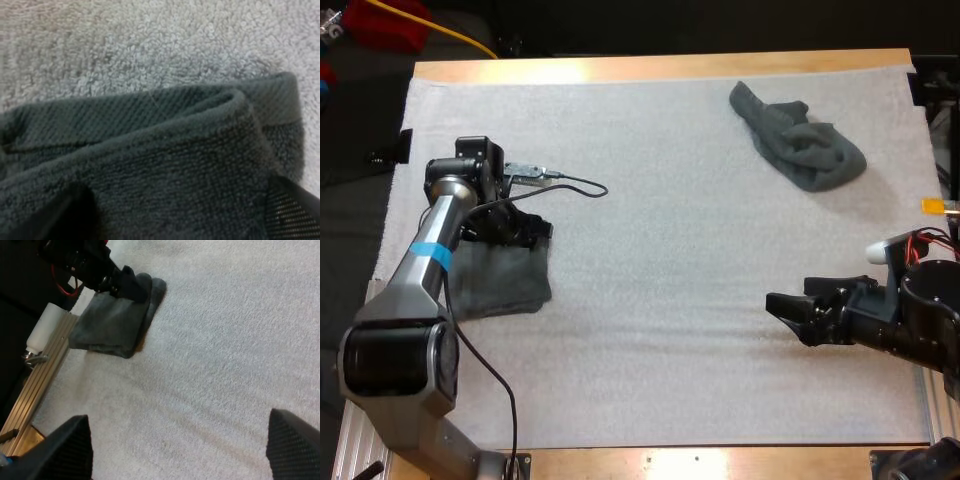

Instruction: Pick towel from pile, fold and stack

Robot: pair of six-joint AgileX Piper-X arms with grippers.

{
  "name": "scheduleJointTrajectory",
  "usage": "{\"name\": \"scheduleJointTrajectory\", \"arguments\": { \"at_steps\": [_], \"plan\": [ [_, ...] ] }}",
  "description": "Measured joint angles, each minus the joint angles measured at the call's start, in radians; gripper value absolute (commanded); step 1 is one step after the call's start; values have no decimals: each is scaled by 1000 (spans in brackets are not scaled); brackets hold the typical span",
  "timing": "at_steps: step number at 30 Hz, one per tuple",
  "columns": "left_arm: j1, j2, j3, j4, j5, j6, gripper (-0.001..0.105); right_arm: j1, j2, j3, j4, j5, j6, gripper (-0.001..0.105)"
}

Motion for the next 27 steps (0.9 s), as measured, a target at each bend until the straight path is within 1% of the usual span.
{"name": "scheduleJointTrajectory", "arguments": {
  "at_steps": [8, 14, 18, 24, 27],
  "plan": [
    [0, -126, 0, 95, -2, 0, 70, 0, 0, 0, 0, 0, 0, 70],
    [0, -147, 7, 153, -13, -8, 70, 0, 0, 0, 0, -8, 0, 70],
    [0, -147, 64, 137, -13, -29, 70, 0, 0, 0, 0, -21, 0, 70],
    [0, -147, 179, 40, -22, -37, 70, 0, 0, 0, 0, -23, 0, 70],
    [0, -143, 203, 12, -21, -39, 70, 0, 0, 0, 0, -23, 0, 70]
  ]
}}
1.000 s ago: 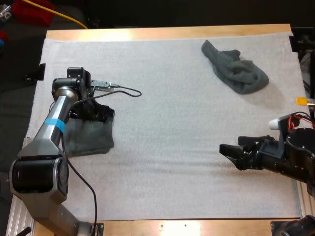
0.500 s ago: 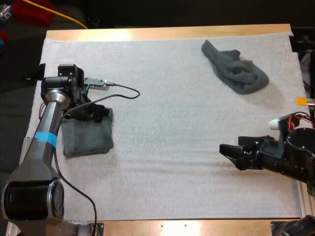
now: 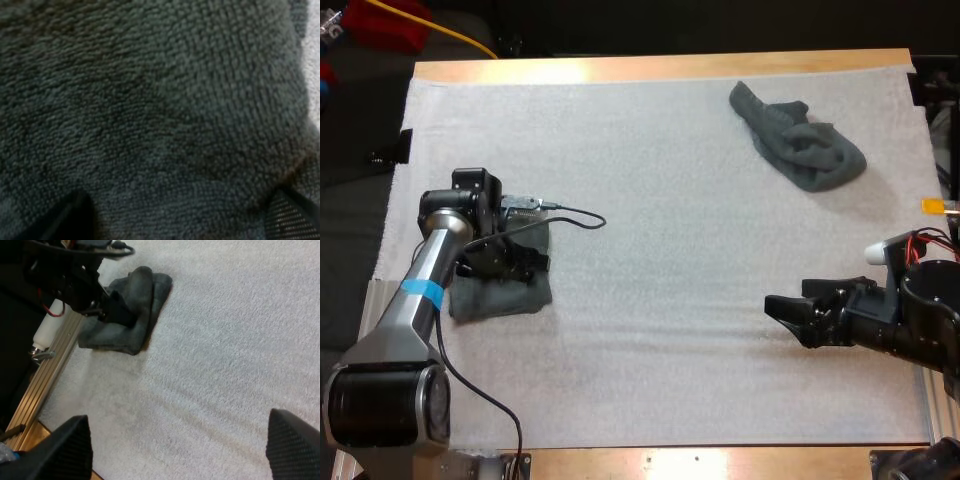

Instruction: Pick towel from pile, fold and stack

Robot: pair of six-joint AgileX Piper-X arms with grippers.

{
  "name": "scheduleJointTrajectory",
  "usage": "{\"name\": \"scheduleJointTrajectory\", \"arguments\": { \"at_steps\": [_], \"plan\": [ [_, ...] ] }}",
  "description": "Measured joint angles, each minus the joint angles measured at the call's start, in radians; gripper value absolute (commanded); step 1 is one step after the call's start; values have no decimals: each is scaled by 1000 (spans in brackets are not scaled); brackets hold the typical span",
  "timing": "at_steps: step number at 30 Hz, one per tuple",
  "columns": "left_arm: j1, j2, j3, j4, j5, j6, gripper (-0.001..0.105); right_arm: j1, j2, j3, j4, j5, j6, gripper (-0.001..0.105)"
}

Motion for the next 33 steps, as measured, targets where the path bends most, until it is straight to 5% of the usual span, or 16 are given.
{"name": "scheduleJointTrajectory", "arguments": {
  "at_steps": [10, 21, 33],
  "plan": [
    [0, -4, -50, 46, 0, 0, 70, 0, 0, 0, 0, 0, 0, 70],
    [0, -208, -135, 65, 46, 0, 70, 0, 0, 0, 0, 6, -13, 70],
    [0, -370, -135, 119, 52, 3, 70, 0, 0, 0, 0, 472, -97, 70]
  ]
}}
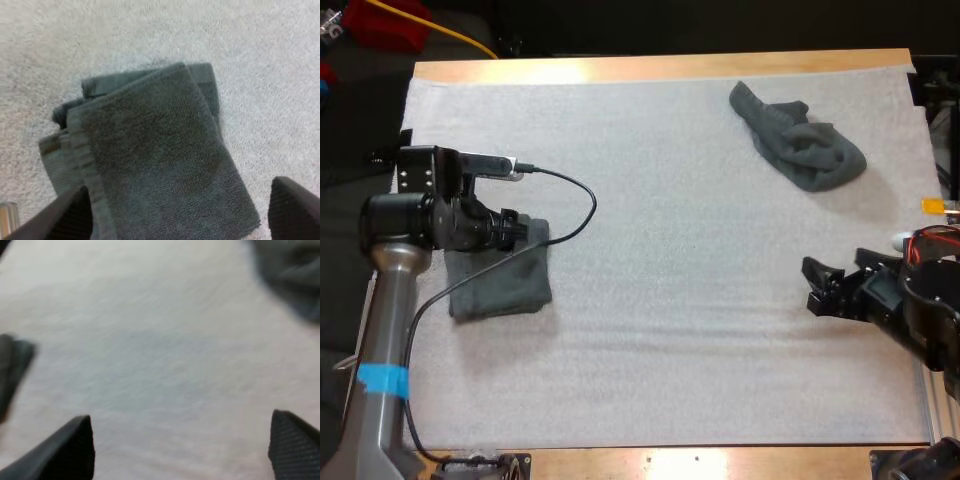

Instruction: Pick towel from pile, fold and stack

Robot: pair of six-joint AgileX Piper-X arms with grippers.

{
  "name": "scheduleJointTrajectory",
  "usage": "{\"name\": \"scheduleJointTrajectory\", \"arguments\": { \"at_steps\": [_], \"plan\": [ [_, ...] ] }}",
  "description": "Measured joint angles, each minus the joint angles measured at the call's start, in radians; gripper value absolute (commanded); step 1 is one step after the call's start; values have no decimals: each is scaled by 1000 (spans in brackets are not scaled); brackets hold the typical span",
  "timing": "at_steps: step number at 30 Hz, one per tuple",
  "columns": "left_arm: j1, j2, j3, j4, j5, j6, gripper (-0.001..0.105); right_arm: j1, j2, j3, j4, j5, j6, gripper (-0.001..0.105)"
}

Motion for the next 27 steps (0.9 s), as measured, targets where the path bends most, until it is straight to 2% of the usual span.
{"name": "scheduleJointTrajectory", "arguments": {
  "at_steps": [6, 19, 23, 27],
  "plan": [
    [0, -74, 0, 30, 0, 0, 70, 0, 1, 0, 0, 74, -55, 70],
    [0, -210, 0, 80, 44, 0, 70, -6, 132, 0, 0, 75, -112, 70],
    [0, -246, 0, 101, 44, 0, 70, -80, 158, 0, 0, 59, -119, 70],
    [0, -280, 0, 103, 44, 0, 70, -219, 162, 0, 0, -31, -119, 70]
  ]
}}
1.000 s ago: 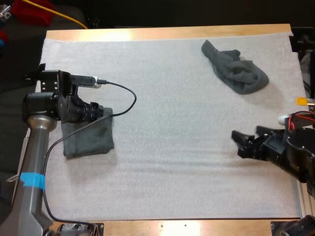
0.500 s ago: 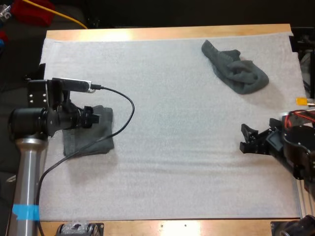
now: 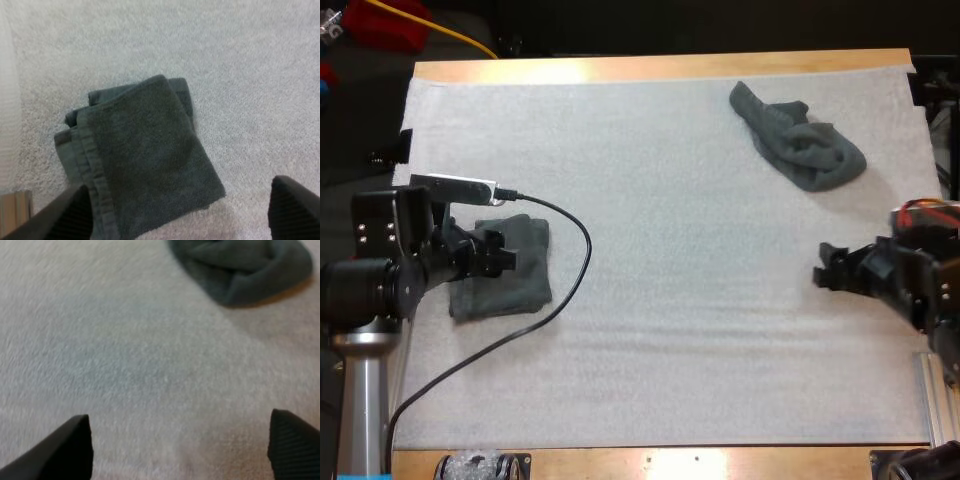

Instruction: Pick towel from pile, fold and stack

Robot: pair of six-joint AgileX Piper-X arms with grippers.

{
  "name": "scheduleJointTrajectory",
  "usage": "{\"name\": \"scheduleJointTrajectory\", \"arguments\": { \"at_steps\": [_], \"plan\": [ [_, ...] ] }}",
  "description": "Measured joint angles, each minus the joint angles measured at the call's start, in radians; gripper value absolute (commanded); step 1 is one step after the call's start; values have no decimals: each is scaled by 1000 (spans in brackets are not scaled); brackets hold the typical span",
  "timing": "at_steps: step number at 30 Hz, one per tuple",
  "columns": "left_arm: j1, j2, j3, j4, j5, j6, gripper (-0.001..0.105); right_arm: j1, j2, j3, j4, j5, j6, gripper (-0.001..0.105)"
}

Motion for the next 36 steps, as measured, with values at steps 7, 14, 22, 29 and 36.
{"name": "scheduleJointTrajectory", "arguments": {
  "at_steps": [7, 14, 22, 29, 36],
  "plan": [
    [0, -56, 0, 3, 15, 0, 70, -284, 0, 0, 7, -159, -26, 70],
    [0, -127, 0, 28, 15, 0, 70, -375, -27, 0, 25, -158, -140, 70],
    [-44, -242, 18, 31, 15, 0, 70, -375, -126, 0, 68, -127, -219, 70],
    [-86, -432, 111, 33, 15, 28, 70, -375, -252, 0, 104, -128, -223, 70],
    [-86, -661, 186, 58, 15, 28, 70, -375, -393, 0, 206, -128, -223, 70]
  ]
}}
